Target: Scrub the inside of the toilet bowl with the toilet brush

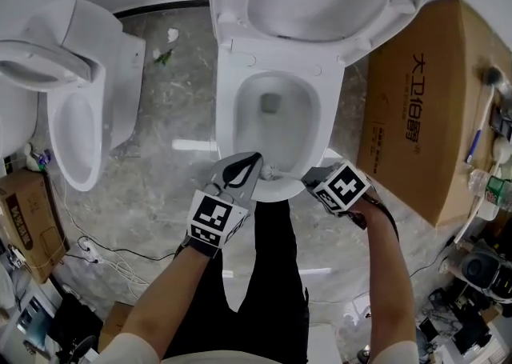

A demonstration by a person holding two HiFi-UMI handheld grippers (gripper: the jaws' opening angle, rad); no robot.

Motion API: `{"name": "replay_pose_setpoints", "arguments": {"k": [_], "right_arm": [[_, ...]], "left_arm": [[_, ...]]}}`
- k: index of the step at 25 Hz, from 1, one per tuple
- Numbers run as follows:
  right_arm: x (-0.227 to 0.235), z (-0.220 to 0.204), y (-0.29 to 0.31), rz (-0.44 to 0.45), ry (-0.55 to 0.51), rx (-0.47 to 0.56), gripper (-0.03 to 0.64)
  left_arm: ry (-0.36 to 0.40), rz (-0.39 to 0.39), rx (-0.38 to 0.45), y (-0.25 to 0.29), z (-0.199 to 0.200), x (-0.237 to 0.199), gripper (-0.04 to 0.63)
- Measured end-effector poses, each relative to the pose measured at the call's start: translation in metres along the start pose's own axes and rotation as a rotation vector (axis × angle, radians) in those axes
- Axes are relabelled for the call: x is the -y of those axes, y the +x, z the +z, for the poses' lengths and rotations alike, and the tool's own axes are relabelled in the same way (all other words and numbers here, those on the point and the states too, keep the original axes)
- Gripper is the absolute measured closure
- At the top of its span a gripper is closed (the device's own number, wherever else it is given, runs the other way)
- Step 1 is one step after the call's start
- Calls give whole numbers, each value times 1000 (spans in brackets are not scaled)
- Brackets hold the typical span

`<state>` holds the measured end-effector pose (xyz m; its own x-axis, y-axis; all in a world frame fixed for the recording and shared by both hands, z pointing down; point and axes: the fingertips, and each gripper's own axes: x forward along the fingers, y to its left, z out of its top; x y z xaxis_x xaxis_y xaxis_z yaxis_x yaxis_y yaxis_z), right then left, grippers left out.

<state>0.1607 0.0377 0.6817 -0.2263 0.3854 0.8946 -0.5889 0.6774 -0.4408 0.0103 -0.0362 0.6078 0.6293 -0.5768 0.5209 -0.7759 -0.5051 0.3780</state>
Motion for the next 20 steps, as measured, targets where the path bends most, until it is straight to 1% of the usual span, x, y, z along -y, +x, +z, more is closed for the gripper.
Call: {"name": "replay_pose_setpoints", "arguments": {"k": [4, 6, 10, 16, 20], "right_arm": [[-5, 0, -7, -62, -102, -79, 453], [-10, -2, -8, -76, -123, -115, 453], [-11, 1, -10, -139, -165, -167, 453], [-15, 5, -13, -261, -236, -216, 453], [-17, 2, -13, -361, -247, -221, 453]], "left_arm": [[-4, -2, 8, 0, 3, -5, 589], [-10, -1, 6, -1, 2, -7, 589], [-13, 1, 7, -2, 1, -12, 589], [-29, -28, -8, 3, -4, -13, 589], [-24, -45, -13, 5, -4, -9, 589]]}}
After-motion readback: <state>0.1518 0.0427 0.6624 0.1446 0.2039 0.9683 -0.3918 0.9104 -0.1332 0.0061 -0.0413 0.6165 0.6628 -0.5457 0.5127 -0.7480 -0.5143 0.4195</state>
